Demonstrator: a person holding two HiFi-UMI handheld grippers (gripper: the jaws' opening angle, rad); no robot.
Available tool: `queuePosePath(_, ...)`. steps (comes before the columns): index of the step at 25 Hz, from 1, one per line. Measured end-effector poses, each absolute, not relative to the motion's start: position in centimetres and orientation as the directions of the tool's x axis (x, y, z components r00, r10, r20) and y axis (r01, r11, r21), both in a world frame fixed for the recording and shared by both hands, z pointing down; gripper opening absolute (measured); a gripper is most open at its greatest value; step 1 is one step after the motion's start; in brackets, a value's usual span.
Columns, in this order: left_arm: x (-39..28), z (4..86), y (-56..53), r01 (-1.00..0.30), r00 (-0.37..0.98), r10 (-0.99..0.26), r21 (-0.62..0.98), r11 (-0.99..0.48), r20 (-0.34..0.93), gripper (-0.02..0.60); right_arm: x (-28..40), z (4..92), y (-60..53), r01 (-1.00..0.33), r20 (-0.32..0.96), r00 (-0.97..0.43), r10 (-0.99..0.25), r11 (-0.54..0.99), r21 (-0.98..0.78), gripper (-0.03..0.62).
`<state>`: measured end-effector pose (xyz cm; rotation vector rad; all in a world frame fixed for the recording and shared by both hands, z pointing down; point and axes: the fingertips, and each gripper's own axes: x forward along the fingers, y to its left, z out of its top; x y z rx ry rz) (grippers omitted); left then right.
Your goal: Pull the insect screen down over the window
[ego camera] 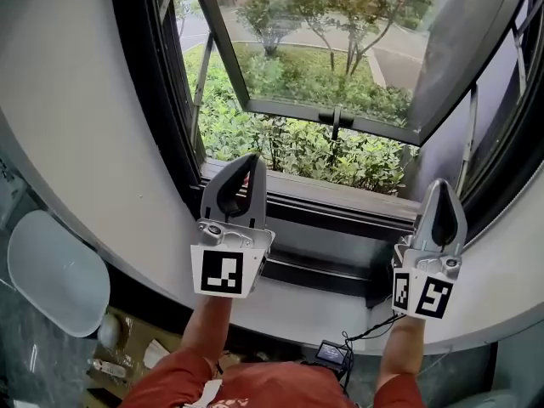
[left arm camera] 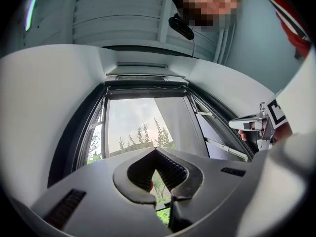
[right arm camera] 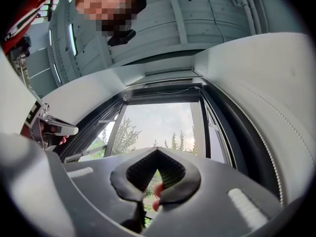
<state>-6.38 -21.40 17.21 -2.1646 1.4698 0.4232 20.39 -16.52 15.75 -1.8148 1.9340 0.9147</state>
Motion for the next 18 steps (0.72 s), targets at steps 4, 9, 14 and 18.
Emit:
queuePosePath(4,-6.8,15.2,-21.4,-0.93,0.368,-0.758,-0.23,-0.288,-0.538,0.005,20.5,14.0,-16.4,-0.972,-0.665,-0.13,-0.735,-0.04,0.233,0.008)
queuePosePath(9,-6.8,12.8,-21.6,-0.928,0.371,-0.736,-0.25,-0.275,-0.566,0.005,20.9,11.1,-16.5,-0.966,-0.688,-0.131,-0.714,-0.064,0.251,0.008)
queuePosePath(14,-6.4,10.6,-21.8,-0.921,0.388,-0.707,-0.286,-0.266,-0.591,0.005,20.1,7.8,-16.4,-0.945,-0.725,-0.169,-0.668,-0.099,0.312,0.008)
queuePosePath(18,-6.4,8.2,-22.4,-0.916,0.398,-0.692,-0.305,-0.261,-0.602,0.005,18.9,5.2,-16.2,-0.917,-0.742,-0.217,-0.634,-0.129,0.378,0.008)
